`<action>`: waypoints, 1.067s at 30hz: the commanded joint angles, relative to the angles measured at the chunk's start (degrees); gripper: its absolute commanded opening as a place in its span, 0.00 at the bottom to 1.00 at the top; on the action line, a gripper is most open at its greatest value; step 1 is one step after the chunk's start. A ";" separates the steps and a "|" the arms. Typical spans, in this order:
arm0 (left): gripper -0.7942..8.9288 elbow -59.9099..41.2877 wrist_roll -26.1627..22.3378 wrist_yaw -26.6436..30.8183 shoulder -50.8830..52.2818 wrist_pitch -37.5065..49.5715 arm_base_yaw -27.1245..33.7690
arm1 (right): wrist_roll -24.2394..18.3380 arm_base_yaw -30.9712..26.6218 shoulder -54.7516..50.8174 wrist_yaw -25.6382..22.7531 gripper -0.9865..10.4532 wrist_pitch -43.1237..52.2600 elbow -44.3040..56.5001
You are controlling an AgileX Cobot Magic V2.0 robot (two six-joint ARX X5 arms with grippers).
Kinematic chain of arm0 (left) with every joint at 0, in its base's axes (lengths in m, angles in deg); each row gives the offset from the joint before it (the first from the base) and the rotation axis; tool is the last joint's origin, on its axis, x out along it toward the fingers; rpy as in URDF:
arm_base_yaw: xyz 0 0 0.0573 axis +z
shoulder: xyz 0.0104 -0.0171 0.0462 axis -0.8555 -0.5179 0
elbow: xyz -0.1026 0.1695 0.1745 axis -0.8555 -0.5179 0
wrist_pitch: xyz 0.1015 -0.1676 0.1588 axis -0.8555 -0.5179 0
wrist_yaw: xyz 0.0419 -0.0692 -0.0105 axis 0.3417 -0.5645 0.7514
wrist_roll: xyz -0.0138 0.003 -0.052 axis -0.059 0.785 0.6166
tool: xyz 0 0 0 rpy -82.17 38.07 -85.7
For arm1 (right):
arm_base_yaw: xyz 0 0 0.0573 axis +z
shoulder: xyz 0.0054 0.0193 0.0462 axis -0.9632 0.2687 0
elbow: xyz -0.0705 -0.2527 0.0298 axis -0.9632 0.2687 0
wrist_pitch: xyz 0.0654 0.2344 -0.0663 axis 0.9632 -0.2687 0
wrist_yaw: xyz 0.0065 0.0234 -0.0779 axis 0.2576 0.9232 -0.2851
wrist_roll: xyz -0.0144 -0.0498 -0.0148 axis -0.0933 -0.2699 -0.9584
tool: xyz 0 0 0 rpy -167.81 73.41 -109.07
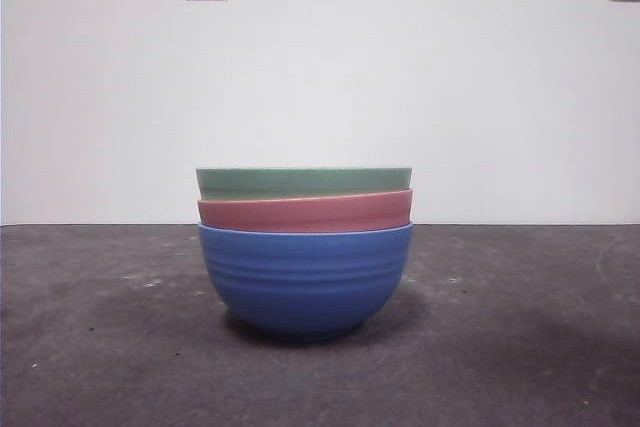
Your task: Pick up the green bowl on the top,put the green bowl on the left,pick up the red bowl in the middle,put the red bowl on the right
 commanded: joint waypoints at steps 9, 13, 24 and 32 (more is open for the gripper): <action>0.07 11.89 3.91 0.17 -6.88 -7.13 0.07 | 3.23 0.04 6.29 0.04 0.08 -6.12 -9.99; 0.07 17.49 2.84 -0.15 -13.18 -7.17 0.07 | 3.19 0.04 11.04 0.13 0.08 -8.15 -15.78; 0.07 31.58 -4.39 -9.88 -32.28 -9.51 0.00 | -3.65 0.04 28.85 7.65 0.09 -14.14 -32.41; 0.11 37.27 -7.02 -19.74 -43.87 -14.56 -0.28 | -9.46 0.04 40.41 18.56 0.10 -18.82 -40.54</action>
